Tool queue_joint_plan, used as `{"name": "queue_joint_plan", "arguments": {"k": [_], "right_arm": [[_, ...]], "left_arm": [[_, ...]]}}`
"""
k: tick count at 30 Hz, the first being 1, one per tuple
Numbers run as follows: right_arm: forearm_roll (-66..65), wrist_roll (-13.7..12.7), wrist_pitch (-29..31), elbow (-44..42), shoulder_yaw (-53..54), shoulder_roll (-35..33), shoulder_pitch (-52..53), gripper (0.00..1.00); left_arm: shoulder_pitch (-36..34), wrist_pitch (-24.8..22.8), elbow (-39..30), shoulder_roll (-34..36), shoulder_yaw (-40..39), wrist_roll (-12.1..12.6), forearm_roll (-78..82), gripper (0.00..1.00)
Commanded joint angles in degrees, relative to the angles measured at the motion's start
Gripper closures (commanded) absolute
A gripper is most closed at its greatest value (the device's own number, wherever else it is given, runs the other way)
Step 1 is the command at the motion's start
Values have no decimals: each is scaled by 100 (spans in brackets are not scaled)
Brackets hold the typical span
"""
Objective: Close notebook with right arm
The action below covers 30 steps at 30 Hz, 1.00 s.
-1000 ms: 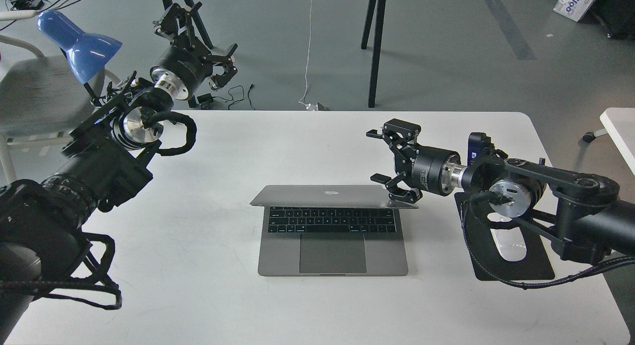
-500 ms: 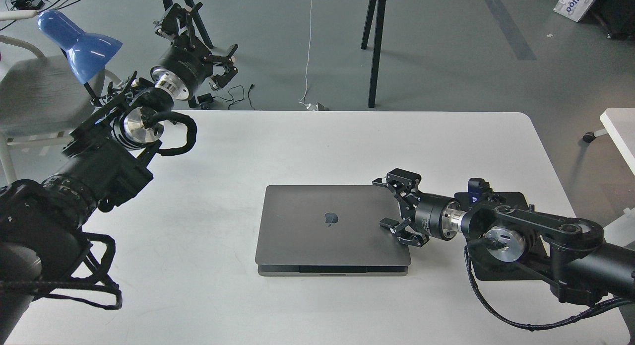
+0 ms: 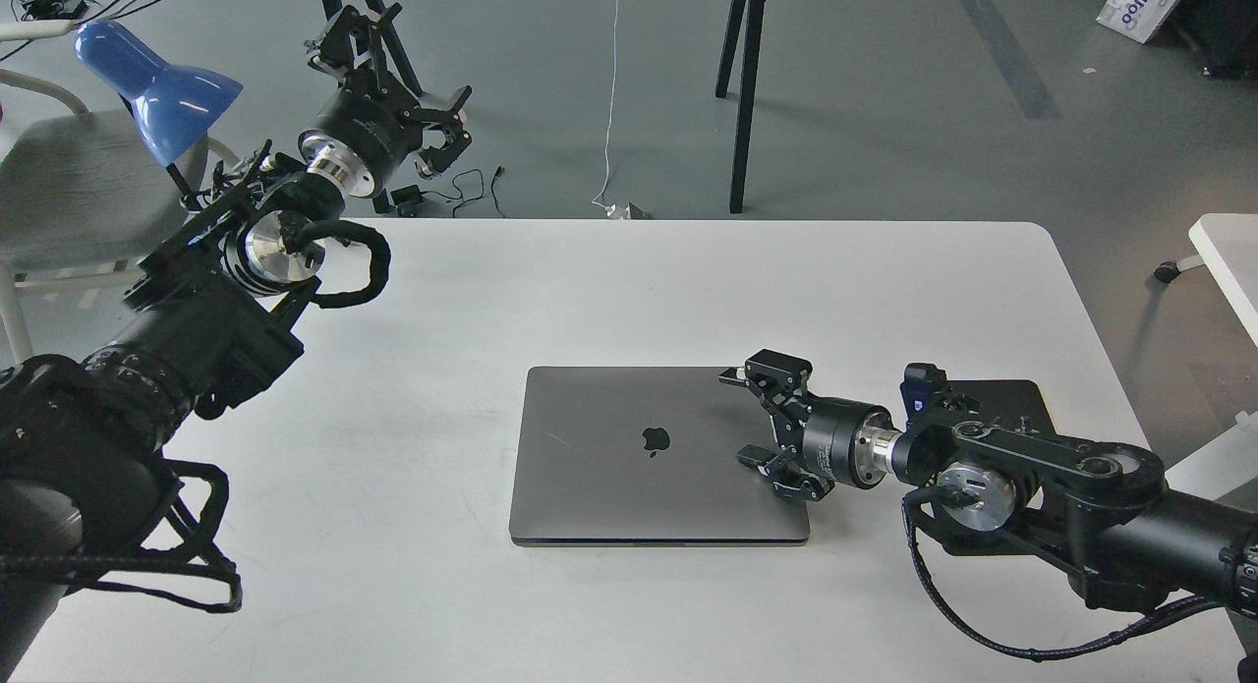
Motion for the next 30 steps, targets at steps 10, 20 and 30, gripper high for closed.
{"name": "queue_joint_plan", "arguments": {"k": [10,20,30], "right_arm": [[5,-1,-36,-9,-8,25,-5,0],[5,-1,-28,-115,18,25,-49,0],[32,192,69,96,737,-247,-40,0]], "left_arm": [[1,0,0,0,0,-17,0,0],[1,0,0,0,0,-35,0,0],[1,0,0,0,0,-26,0,0]]}}
